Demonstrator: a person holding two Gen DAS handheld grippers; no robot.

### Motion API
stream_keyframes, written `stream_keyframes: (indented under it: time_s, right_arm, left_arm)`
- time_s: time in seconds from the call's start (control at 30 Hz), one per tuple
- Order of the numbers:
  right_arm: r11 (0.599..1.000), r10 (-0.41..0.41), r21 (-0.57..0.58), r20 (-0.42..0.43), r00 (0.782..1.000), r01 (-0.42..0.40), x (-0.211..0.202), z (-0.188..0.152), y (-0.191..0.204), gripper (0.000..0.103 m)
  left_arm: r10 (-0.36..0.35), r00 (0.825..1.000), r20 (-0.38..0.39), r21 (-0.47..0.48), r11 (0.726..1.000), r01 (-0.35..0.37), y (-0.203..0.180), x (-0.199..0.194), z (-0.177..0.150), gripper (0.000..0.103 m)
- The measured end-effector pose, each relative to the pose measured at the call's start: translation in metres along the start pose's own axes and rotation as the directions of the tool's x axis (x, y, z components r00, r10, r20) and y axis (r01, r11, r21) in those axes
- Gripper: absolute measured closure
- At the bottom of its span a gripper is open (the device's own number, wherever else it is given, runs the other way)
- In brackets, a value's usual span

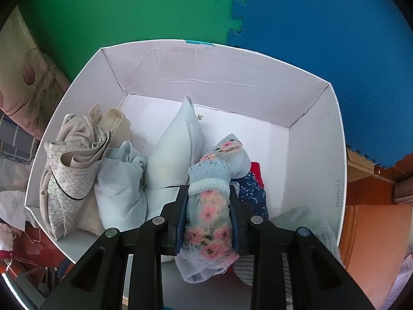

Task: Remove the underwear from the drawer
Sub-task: 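Carry the pink floral sheer sock with the right tool into the white box, release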

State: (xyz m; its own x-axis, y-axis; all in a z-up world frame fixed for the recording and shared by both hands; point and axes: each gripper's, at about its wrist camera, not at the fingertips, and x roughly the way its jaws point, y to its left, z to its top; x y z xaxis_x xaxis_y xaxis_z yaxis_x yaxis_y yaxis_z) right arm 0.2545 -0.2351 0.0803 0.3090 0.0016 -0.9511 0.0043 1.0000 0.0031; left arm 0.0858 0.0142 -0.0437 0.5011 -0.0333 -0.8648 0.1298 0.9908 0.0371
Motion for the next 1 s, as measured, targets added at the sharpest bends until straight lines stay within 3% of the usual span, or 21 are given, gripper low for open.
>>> stream_keyframes:
  time_s: [0.13,0.33,0.6,1.0]
  right_arm:
    - [1.000,-0.007,0.002,0.059,0.998,0.007,-0.015,-0.002,0.001,0.050]
    - [0.999,0.031,-0.015,0.114,0.993,-0.029,-0.044,-0.021,-0.007,0.050]
    - [0.991,0.122,-0.077,0.163,0.979,-0.110,-0.085,-0.079,-0.027,0.050]
    - [0.974,0.192,-0.135,0.088,0.977,-0.179,-0.054,-0.165,-0.048,0.050]
  left_arm:
    - [0.003,1.000,-0.004,0.036,0.999,-0.003,-0.006,0.002,0.000,0.049]
    - [0.008,1.000,-0.006,0.067,0.998,-0.008,-0.011,0.003,-0.002,0.049]
    - [-0.011,1.000,-0.014,0.084,0.996,0.012,-0.009,0.001,-0.006,0.049]
    - [-0.079,0.995,-0.064,0.200,0.976,0.091,-0.033,-0.003,-0.019,0.049]
